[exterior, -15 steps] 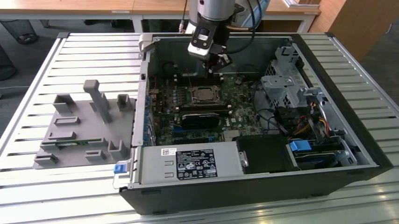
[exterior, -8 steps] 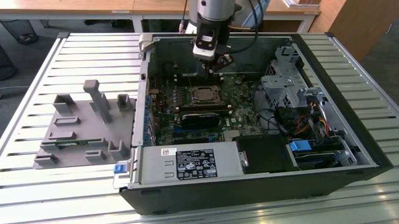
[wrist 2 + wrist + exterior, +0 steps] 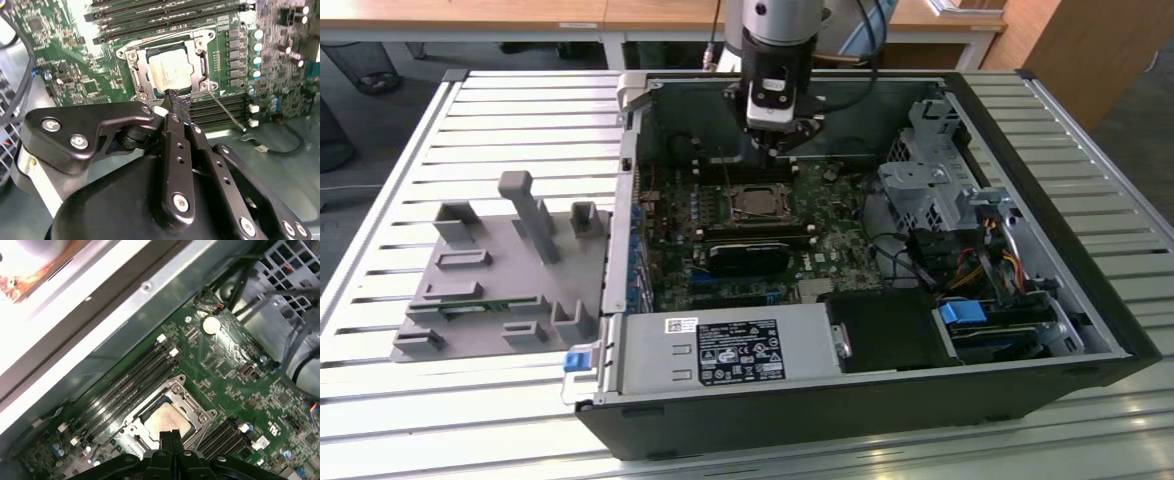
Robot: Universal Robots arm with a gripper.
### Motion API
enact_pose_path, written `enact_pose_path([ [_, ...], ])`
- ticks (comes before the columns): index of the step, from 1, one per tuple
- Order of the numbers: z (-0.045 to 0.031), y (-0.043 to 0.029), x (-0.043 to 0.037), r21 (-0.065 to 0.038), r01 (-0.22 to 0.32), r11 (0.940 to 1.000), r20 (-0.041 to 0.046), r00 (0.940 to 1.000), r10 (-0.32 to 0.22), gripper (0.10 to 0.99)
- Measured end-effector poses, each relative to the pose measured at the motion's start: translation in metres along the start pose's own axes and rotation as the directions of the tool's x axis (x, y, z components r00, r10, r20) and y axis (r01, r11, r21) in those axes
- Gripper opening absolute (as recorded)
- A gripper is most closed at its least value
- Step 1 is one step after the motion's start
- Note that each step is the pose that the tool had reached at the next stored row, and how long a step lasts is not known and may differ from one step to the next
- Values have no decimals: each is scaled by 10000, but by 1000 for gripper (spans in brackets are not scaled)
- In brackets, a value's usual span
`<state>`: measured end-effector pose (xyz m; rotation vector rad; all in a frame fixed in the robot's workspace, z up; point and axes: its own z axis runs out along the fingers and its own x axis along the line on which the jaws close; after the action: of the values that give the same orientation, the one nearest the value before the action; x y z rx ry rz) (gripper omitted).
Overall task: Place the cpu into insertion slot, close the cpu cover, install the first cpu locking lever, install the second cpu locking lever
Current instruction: 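Install the first cpu locking lever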
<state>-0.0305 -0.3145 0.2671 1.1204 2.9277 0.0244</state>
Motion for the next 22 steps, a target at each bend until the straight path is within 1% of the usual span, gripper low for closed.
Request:
enact_pose_path([
  [4,0,0,0,-7,617,9981,-14,9981,-617,106],
  [7,1,0,0,-10,1154,9933,-21,9933,-1154,106],
  [9,1,0,0,-12,1510,9885,-25,9885,-1510,106],
  [12,2,0,0,-23,2007,9796,-20,9796,-2007,106],
  [16,2,0,0,-69,2530,9675,35,9675,-2529,106],
  [18,3,0,0,-81,2853,9584,45,9584,-2853,106],
  [20,2,0,0,-84,3205,9472,45,9472,-3205,106],
  [21,3,0,0,-90,3684,9296,42,9297,-3684,106],
  [22,3,0,0,-92,3851,9228,39,9229,-3851,106],
])
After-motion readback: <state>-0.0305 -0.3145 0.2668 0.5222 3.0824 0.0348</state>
